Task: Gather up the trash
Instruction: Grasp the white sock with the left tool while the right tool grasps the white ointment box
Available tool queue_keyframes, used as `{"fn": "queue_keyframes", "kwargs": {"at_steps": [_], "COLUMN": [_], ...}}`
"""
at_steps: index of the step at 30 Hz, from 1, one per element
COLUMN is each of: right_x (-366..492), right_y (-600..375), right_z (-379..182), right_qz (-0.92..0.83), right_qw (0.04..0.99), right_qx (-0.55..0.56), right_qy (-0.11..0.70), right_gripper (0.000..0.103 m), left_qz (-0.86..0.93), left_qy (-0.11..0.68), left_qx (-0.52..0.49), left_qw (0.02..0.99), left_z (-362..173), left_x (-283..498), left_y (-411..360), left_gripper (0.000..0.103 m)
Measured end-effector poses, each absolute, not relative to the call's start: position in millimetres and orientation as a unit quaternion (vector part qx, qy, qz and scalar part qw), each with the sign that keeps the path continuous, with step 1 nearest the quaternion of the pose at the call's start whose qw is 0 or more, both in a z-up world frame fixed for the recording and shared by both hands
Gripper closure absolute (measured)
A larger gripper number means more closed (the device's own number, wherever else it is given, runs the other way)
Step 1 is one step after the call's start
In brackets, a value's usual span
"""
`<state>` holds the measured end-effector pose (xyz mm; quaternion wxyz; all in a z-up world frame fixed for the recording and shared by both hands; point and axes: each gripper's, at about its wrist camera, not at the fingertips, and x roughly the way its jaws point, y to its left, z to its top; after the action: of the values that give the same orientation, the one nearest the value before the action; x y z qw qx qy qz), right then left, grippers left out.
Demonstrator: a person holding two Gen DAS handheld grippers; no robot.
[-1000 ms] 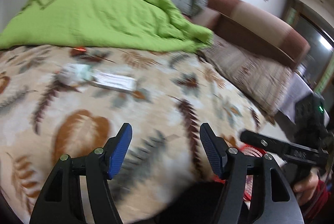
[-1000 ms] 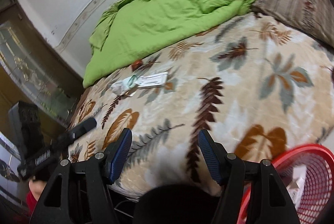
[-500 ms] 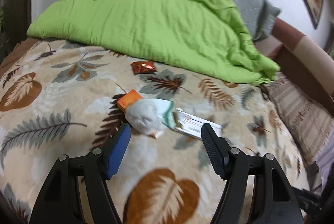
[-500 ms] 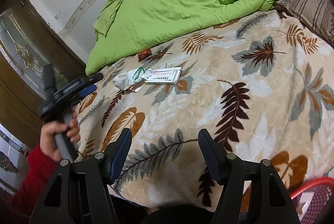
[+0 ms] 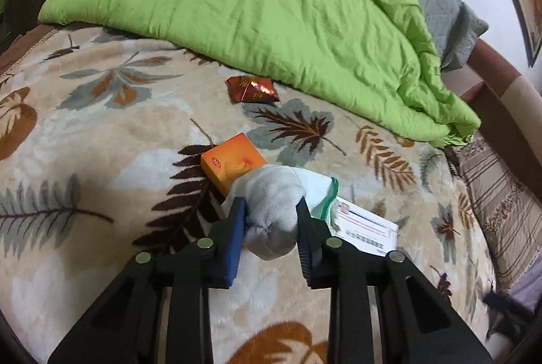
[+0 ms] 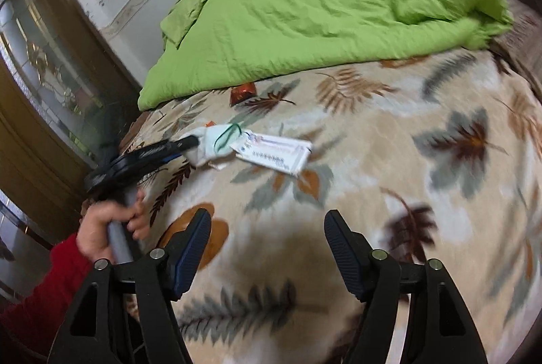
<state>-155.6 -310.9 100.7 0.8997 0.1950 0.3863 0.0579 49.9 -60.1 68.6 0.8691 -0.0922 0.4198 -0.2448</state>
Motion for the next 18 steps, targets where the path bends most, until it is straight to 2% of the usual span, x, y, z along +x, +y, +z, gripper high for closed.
{"fn": "queue_keyframes", "kwargs": {"at_steps": [9,12,18], "right_x": [-36.4,-7.2,18.0], "right_y": [-307.7,-305.5,-298.2], "right_z": [67.5,51.7,31.8], "right_qz": [0.065,0.075,0.086], "right_qw": [0.896,0.885,0.869], "right_qx": [0.158,0.168,0.147], "right_qy": [0.409,0.429,0.464], "right_gripper": [0.029,0.029,0.029], "left_qz": [-0.257,-0.235,-0.201], "left_qy": [0.364,0.352,0.358], "left_qx": [-0.115,-0.117,-0.117], "left_qw": [0.888,0.898,0.904], "left_z": [114.4,109.5,91.3], "left_x": [-38.5,-57.7,-47.9], "left_y": [-14.6,-0.6,15.0], "left_gripper": [0.077,0.077,0.077]}}
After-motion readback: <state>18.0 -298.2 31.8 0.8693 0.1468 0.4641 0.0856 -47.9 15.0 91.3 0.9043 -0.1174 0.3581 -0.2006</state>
